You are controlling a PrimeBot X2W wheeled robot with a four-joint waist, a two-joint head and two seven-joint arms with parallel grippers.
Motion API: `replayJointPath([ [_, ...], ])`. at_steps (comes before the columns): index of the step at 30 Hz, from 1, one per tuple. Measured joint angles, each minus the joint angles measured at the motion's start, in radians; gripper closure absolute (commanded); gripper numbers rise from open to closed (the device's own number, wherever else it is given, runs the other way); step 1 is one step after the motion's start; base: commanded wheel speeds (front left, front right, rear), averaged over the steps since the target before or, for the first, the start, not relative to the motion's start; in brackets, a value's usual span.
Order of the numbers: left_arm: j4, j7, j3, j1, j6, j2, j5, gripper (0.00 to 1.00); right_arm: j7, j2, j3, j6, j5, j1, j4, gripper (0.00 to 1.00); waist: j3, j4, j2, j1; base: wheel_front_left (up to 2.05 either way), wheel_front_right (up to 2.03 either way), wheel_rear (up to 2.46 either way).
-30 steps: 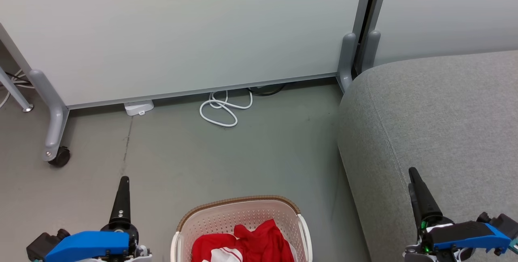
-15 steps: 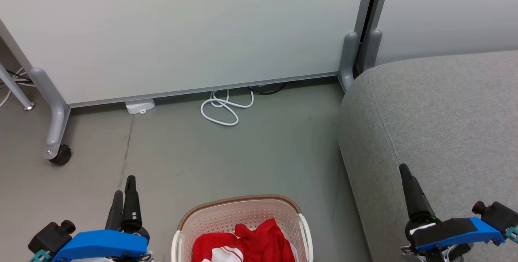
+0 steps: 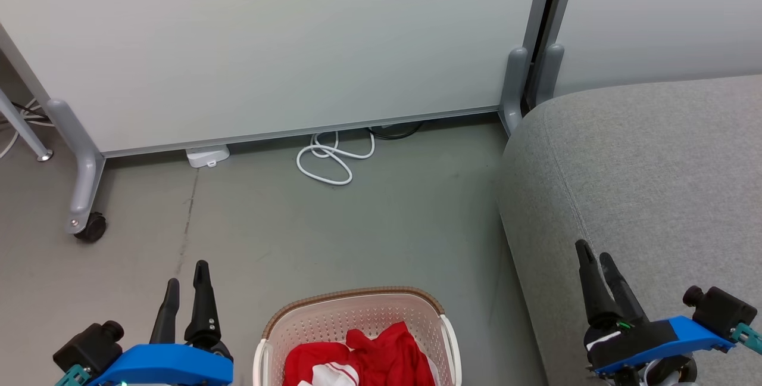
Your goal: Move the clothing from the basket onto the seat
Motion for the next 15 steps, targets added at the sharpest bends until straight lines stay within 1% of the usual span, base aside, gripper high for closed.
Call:
replayJointPath([
  [15,0.007,-0.043,-0.027,0.014,0.009,0.001,0.174,0.00,-0.020,-0.002,0.007,0.000,-0.189,0.000,-0.010,0.00,-0.003,0.005,0.0000,0.0000,0.00,0.00,0.00],
])
